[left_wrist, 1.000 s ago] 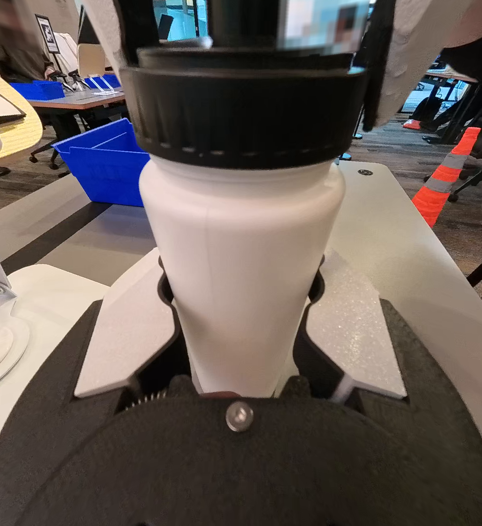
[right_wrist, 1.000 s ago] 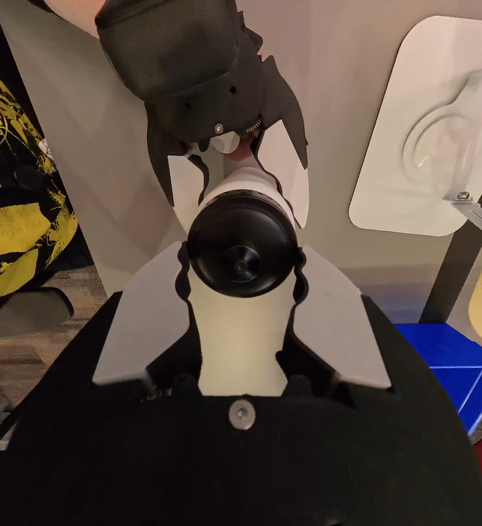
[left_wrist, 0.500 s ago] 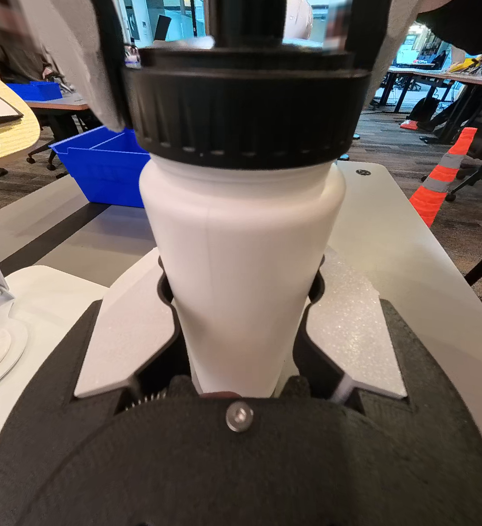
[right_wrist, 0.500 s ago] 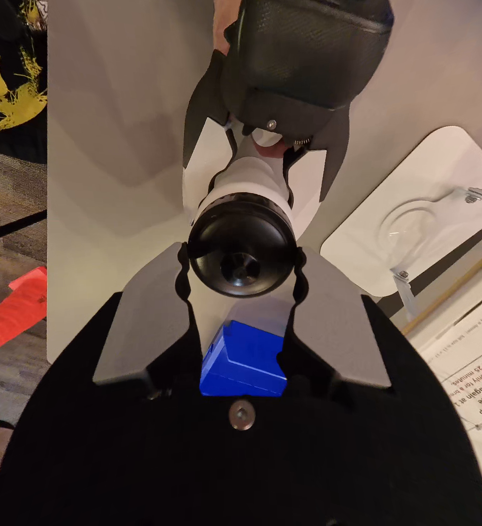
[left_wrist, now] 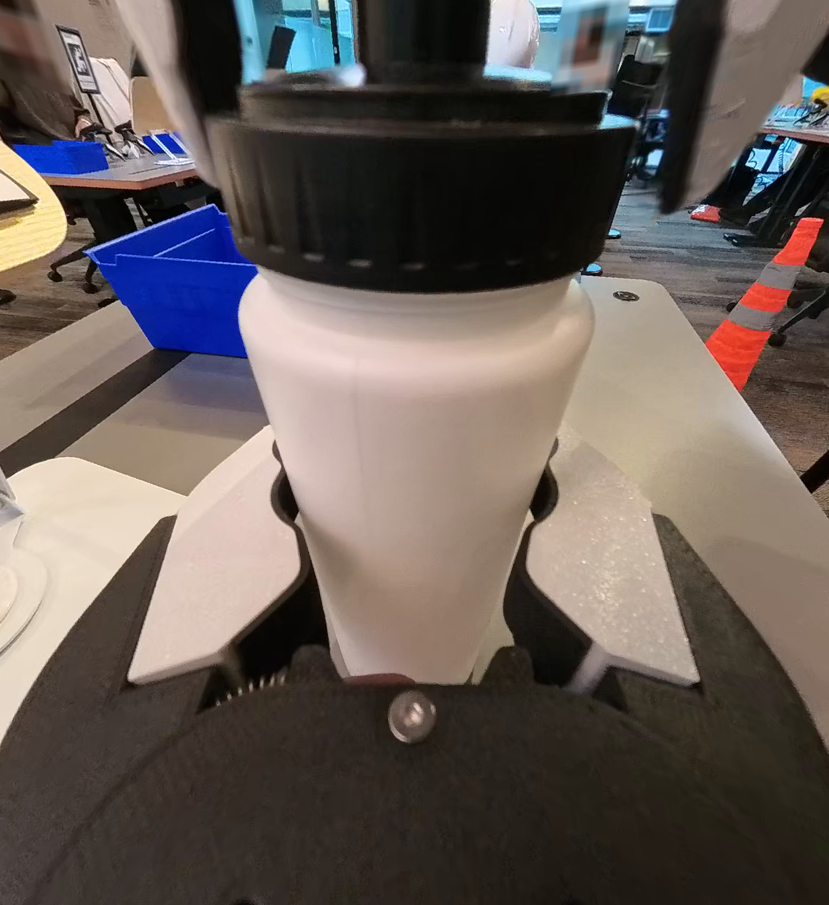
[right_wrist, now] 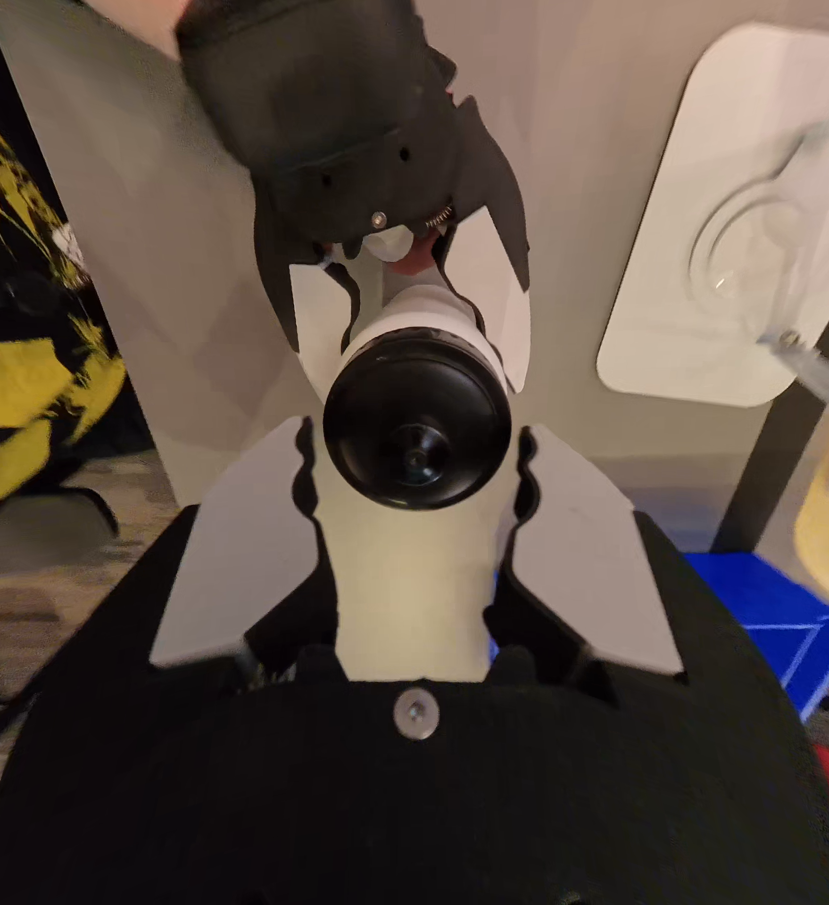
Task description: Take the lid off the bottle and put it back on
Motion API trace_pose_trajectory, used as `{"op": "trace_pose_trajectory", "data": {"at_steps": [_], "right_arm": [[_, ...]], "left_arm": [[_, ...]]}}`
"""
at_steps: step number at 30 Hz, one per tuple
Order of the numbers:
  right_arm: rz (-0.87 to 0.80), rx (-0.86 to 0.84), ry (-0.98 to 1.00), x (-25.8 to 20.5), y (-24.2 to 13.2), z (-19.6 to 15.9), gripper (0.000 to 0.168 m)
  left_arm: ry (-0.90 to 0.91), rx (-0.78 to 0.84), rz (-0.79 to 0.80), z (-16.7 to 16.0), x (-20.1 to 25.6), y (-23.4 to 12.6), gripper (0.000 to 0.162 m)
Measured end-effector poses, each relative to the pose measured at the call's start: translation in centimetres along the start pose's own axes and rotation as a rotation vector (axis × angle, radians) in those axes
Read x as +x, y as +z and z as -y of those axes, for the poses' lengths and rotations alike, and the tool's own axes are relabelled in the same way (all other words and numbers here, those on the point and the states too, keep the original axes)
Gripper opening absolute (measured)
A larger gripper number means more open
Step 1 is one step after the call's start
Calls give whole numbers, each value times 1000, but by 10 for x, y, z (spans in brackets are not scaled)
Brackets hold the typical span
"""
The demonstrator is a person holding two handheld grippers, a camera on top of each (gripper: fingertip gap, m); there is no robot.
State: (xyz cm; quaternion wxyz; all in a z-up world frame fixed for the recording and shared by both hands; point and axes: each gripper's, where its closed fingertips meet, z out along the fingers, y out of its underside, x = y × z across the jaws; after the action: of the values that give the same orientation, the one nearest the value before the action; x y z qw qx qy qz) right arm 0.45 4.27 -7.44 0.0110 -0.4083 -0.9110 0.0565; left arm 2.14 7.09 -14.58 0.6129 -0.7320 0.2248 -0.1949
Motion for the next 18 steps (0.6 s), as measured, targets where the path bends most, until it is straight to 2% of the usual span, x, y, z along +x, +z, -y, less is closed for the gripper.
{"op": "trace_pose_trajectory", "data": {"at_steps": [1,4,9,13,18], "right_arm": [[-17,-1,-56,3,-1,0,88],[-58,8,-279,8,-5,4,93],[25,-49,-431,1,0,3,71],[40,-47,-305,1,0,2,71],[17,6,180,2,0,2,71]], "left_arm": [[0,-1,0,0,0,0,95],[0,1,-3,0,0,0,95],[-3,5,-8,0,0,0,95],[-6,6,-4,0,0,0,95],[-13,7,-4,0,-1,0,95]]}}
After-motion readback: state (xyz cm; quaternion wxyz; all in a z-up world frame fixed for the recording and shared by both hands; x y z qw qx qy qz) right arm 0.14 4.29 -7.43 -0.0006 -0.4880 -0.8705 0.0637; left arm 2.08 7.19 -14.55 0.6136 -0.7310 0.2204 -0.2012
